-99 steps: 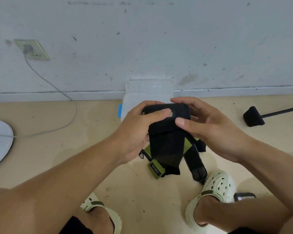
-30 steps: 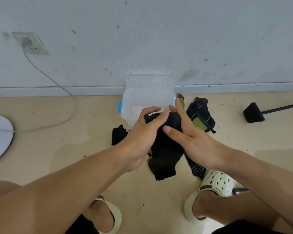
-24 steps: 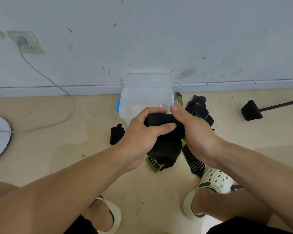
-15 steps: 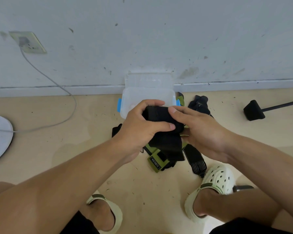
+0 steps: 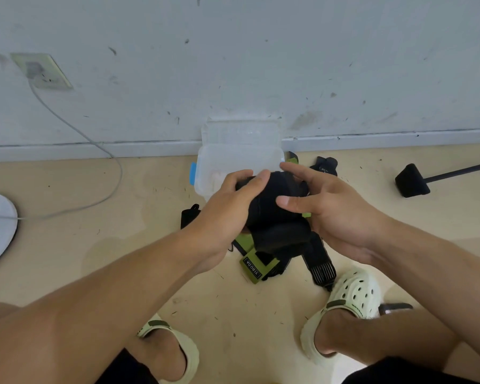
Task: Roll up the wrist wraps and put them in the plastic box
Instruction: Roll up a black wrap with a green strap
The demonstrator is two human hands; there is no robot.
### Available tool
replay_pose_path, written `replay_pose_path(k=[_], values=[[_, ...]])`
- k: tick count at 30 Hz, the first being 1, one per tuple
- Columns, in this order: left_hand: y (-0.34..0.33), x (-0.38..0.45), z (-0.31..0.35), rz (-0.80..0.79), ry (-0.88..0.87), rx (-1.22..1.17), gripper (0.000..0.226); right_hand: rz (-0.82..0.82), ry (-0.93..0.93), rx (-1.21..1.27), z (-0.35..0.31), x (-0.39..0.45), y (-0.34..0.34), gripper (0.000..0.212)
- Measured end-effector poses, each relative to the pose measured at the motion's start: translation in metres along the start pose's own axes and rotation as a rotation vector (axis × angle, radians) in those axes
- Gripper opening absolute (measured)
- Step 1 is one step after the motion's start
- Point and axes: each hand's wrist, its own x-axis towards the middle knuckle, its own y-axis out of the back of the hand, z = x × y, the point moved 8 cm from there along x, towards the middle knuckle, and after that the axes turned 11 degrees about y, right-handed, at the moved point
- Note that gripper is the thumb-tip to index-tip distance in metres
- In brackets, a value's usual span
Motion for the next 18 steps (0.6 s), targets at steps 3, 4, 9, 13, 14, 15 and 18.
replay_pose_path(k=[3, 4, 9, 13, 14, 15, 18], values=[[-0.004, -0.001, -0.004, -0.057, 0.037, -0.110, 0.055, 0.011, 0.049, -0.054, -0.003, 0.000, -0.002, 0.079], [-0.007, -0.002, -0.006, -0.081, 0.048, -0.152, 0.056, 0.002, 0.054, -0.081, -0.002, 0.000, -0.005, 0.080], [-0.009, -0.005, -0.012, -0.040, 0.046, -0.305, 0.046, 0.001, 0.002, -0.012, 0.014, -0.003, -0.017, 0.087], [-0.009, -0.006, -0.014, -0.015, 0.053, -0.236, 0.044, -0.004, 0.014, 0.012, 0.016, -0.003, -0.020, 0.063], [-0.008, -0.006, -0.014, -0.013, 0.066, -0.213, 0.045, -0.010, 0.015, 0.008, 0.018, -0.002, -0.020, 0.064], [-0.007, -0.006, -0.013, -0.010, 0.078, -0.203, 0.046, -0.010, 0.020, -0.003, 0.018, -0.001, -0.018, 0.067], [-0.001, -0.005, -0.010, 0.010, 0.096, -0.204, 0.047, -0.040, 0.106, -0.113, 0.007, 0.003, -0.013, 0.069]])
